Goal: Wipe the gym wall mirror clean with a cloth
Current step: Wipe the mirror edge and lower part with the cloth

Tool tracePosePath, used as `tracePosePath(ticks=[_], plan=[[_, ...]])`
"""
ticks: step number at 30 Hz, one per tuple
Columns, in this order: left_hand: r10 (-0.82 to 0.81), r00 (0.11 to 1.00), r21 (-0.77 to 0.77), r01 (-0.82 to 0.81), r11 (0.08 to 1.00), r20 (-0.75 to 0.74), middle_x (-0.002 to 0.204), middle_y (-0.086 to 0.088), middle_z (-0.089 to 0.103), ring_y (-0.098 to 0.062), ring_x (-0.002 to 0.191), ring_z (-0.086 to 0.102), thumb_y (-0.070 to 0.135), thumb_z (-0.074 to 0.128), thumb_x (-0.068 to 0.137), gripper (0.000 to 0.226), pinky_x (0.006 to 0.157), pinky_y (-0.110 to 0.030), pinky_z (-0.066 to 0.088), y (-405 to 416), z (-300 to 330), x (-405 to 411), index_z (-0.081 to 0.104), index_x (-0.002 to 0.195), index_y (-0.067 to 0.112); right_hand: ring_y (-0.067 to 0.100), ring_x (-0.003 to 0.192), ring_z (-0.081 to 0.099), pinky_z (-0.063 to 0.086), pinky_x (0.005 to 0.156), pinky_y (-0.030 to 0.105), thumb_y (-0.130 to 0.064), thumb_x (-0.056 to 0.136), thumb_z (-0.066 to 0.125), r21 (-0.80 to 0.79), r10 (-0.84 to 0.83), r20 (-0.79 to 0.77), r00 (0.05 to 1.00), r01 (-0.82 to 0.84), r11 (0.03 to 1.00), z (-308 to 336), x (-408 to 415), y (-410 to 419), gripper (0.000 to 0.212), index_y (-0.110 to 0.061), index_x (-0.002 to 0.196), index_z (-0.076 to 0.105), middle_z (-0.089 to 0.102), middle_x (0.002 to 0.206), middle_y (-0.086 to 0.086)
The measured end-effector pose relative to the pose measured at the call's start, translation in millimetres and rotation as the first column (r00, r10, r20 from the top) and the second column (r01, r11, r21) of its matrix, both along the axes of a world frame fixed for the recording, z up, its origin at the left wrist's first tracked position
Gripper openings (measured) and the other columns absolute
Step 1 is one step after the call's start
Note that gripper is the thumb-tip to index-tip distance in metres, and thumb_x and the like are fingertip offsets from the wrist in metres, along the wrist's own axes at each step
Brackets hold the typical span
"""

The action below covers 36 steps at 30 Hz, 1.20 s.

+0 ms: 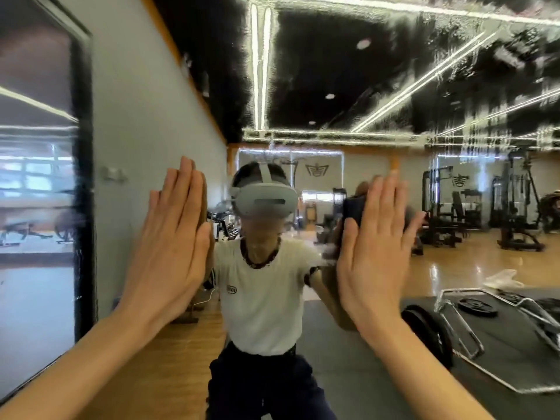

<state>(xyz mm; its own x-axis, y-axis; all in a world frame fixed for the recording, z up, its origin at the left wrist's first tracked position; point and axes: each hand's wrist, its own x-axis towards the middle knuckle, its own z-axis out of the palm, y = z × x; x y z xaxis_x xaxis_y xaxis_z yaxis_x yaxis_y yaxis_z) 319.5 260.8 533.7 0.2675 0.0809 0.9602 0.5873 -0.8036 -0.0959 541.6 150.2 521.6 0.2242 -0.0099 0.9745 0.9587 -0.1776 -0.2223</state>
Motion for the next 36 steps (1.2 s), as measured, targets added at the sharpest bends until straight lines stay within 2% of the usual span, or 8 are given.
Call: tracePosePath(ticks=[6, 9, 13, 19, 22, 25, 32, 36], plan=[[0.070, 0.997, 0.041, -0.072, 0.997, 0.044, 0.170, -0.008, 0.000, -0.016, 0.156, -0.006, 0.035, 0.019, 0.107, 0.062, 0.125, -0.030, -0.009, 15.4, -8.0, -13.9, 0.004, 0.162, 0.011, 0.022, 0.156, 0.003, -0.001, 0.126, 0.043, -0.026, 0.106, 0.031, -0.242, 0.079, 0.485, 0.871, 0.046, 0.969, -5.4, -69.4, 39.9, 0.058, -0.009, 0.159, 0.017, 0.012, 0.168, 0.009], [-0.003, 1.000, 0.010, 0.003, 1.000, 0.015, 0.171, -0.002, -0.004, -0.019, 0.157, -0.005, 0.047, 0.010, 0.108, 0.060, 0.127, -0.044, -0.002, 23.5, -11.1, -17.4, -0.005, 0.162, 0.024, 0.019, 0.155, 0.004, -0.006, 0.126, 0.038, -0.031, 0.107, 0.028, -0.175, 0.009, 0.377, 0.926, 0.062, 0.983, -19.0, -8.5, 10.4, 0.057, -0.012, 0.160, 0.018, 0.014, 0.167, 0.007], [0.045, 0.999, 0.031, -0.045, 0.999, -0.012, 0.170, -0.004, -0.001, -0.014, 0.156, -0.005, 0.049, 0.009, 0.107, 0.066, 0.125, -0.028, -0.009, 19.4, -10.9, -27.2, 0.003, 0.162, 0.014, 0.019, 0.155, 0.002, -0.007, 0.125, 0.040, -0.029, 0.106, 0.026, -0.032, -0.032, 0.072, 0.997, 0.035, 0.999, -31.8, -2.6, 2.2, 0.057, -0.012, 0.159, 0.011, 0.011, 0.166, 0.007], [0.092, 0.996, 0.075, -0.091, 0.993, 0.002, 0.170, -0.007, -0.002, -0.013, 0.156, -0.007, 0.045, 0.010, 0.108, 0.064, 0.124, -0.026, -0.011, 24.4, -9.9, -29.1, 0.000, 0.162, 0.013, 0.021, 0.152, 0.018, 0.004, 0.126, 0.042, -0.029, 0.105, 0.037, -0.203, 0.123, 0.511, 0.851, -0.020, 0.979, -18.9, -74.8, 46.3, 0.052, -0.011, 0.154, 0.033, 0.028, 0.162, 0.005], [0.067, 0.998, 0.088, -0.068, 0.994, 0.016, 0.170, -0.005, -0.005, -0.018, 0.157, -0.006, 0.040, 0.015, 0.107, 0.064, 0.125, -0.030, -0.010, 34.3, -9.8, -26.4, -0.001, 0.163, 0.014, 0.014, 0.153, 0.014, -0.004, 0.126, 0.036, -0.025, 0.103, 0.044, -0.046, 0.221, 0.244, 0.944, -0.217, 0.975, -22.1, -21.1, 12.1, 0.050, -0.016, 0.152, 0.038, 0.029, 0.161, 0.000], [0.048, 0.998, 0.087, -0.051, 0.995, 0.036, 0.170, -0.001, -0.011, -0.019, 0.156, -0.008, 0.038, 0.020, 0.107, 0.064, 0.126, -0.033, -0.009, 41.7, -10.8, -23.5, -0.007, 0.162, 0.019, 0.010, 0.152, 0.020, 0.002, 0.127, 0.045, -0.017, 0.100, 0.060, 0.184, 0.450, 0.023, 0.893, -0.447, 0.876, -4.4, 0.1, -5.5, 0.036, -0.022, 0.135, 0.053, 0.033, 0.158, -0.004], [0.047, 0.998, 0.075, -0.049, 0.996, 0.033, 0.169, 0.000, -0.018, -0.020, 0.156, -0.012, 0.031, 0.022, 0.105, 0.066, 0.126, -0.038, -0.008, 43.5, -11.5, -19.2, -0.010, 0.161, 0.017, 0.022, 0.147, 0.035, 0.010, 0.126, 0.043, -0.021, 0.094, 0.062, -0.016, 0.436, 0.229, 0.870, -0.444, 0.896, -48.2, -5.8, -6.1, 0.025, -0.008, 0.113, 0.073, 0.051, 0.147, 0.009], [0.059, 0.998, 0.091, -0.060, 0.994, 0.013, 0.168, -0.003, -0.017, -0.017, 0.155, -0.014, 0.029, 0.023, 0.105, 0.066, 0.124, -0.030, -0.013, 32.9, -8.2, -22.9, -0.006, 0.161, 0.011, 0.024, 0.147, 0.032, 0.016, 0.125, 0.048, -0.015, 0.091, 0.069, 0.038, 0.446, 0.183, 0.876, -0.459, 0.887, 12.4, -12.5, -0.6, 0.018, -0.010, 0.108, 0.075, 0.050, 0.147, 0.004]])
